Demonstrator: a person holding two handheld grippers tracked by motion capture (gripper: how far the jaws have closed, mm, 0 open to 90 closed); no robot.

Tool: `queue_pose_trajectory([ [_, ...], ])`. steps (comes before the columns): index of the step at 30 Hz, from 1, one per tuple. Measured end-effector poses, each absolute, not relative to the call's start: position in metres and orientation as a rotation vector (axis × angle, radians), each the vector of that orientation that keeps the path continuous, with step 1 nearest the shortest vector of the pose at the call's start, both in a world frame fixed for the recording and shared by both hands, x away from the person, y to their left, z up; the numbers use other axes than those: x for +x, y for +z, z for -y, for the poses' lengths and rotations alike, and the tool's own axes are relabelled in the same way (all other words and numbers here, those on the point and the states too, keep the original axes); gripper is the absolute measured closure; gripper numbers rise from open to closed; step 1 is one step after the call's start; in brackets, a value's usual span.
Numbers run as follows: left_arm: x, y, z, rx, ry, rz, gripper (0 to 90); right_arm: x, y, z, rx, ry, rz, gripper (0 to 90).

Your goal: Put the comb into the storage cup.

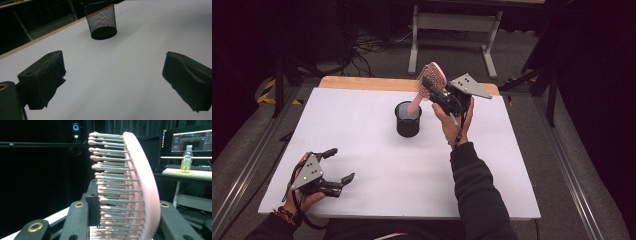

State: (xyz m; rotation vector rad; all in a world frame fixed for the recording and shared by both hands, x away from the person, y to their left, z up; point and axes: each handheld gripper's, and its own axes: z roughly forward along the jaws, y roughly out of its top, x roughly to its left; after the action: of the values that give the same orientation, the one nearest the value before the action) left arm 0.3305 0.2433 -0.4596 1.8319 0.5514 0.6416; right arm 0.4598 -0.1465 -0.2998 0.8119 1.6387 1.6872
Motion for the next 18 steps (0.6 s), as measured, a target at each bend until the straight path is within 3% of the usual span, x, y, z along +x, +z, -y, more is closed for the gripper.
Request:
queue_pose_trajectory([
  [18, 0.330, -0.459, -0.245, 1.825, 0.623, -0.539, 5.5, 0.471, -0.325, 0.135, 0.871, 1.671, -1.681, 63.0],
])
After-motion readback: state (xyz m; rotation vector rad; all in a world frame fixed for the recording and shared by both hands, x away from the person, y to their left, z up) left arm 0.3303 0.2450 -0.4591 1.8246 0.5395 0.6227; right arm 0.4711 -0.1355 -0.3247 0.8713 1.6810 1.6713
